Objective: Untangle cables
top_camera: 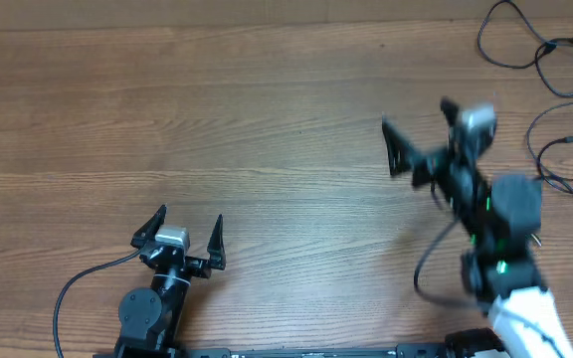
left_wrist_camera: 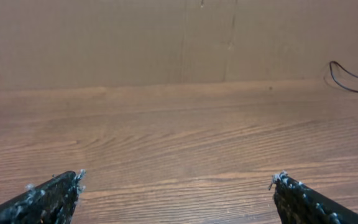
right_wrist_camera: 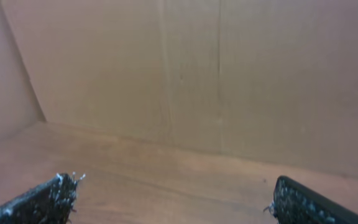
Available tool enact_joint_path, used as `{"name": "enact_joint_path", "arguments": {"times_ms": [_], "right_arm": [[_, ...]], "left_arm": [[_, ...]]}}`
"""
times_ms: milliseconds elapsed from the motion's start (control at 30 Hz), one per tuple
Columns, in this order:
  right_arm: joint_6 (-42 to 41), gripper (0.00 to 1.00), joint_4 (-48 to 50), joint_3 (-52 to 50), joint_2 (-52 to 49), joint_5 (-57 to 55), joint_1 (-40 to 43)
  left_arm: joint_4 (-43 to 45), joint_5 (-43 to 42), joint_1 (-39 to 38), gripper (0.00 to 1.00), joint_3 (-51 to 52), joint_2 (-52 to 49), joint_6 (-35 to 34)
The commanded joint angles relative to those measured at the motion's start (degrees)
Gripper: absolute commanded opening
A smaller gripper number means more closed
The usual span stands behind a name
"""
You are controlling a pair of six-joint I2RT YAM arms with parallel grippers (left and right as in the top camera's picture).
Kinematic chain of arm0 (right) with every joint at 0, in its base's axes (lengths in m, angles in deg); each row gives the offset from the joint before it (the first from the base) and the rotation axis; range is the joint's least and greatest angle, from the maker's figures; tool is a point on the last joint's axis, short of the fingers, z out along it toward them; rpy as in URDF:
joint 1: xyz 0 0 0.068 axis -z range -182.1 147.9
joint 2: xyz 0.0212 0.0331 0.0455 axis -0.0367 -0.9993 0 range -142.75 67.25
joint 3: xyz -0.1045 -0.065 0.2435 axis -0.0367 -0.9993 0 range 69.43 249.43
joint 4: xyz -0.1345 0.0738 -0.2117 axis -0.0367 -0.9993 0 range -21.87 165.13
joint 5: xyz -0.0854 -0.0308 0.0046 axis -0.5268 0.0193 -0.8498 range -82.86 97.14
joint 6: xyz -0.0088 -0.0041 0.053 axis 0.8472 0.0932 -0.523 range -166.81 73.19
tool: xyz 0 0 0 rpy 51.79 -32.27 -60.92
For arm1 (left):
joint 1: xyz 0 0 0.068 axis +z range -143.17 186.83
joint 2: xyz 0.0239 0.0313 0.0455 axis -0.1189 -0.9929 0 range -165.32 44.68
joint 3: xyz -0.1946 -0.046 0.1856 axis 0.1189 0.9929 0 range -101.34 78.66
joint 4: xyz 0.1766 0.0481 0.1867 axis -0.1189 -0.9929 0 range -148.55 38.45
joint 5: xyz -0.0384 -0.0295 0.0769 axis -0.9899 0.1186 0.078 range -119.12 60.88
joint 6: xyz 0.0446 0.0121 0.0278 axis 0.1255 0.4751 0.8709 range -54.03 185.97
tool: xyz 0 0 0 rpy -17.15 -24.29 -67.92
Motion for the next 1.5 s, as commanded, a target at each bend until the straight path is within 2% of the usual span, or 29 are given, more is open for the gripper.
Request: {"name": "enact_joint_path", "arguments": {"times_ms": [0,100,233,467,600,733,967,1333,1467], "right_arm": [[0.02,1.0,7.67,-11.87,8.17,-3.21,0.04],[0.02,1.0,11.56,-19.39,13.9,-4.24,0.66],[0.02,1.0,10.01,-25.38,20.37,-4.22,2.08],[0.74,1.0,-9.73,-25.92,31.5,-4.52,4.52],[2.4,1.0,-16.04,-26.14,36.61,-4.46,5.79],[2.38,1.0,-16.09,-28.83,39.69,-4.44,6.12],[3.74,1.0,-23.78,-29.05,43.78,-4.72,6.12],[11.93,1.0,-23.71,-29.05,51.25,-5.31,6.14],[12.44,1.0,-23.85,-29.03,51.21,-5.51,6.14]], "left_arm": [[-0.13,0.35,0.35,1.0,0.22,0.61,1.09],[-0.13,0.35,0.35,1.0,0.22,0.61,1.09],[-0.13,0.35,0.35,1.0,0.22,0.61,1.09],[-0.13,0.35,0.35,1.0,0.22,0.61,1.09],[-0.13,0.35,0.35,1.0,0.22,0.61,1.09],[-0.15,0.35,0.35,0.99,0.22,0.61,1.09],[-0.13,0.35,0.35,1.0,0.22,0.61,1.09],[-0.13,0.35,0.35,0.99,0.22,0.61,1.09],[-0.13,0.35,0.35,0.99,0.22,0.61,1.09]]}}
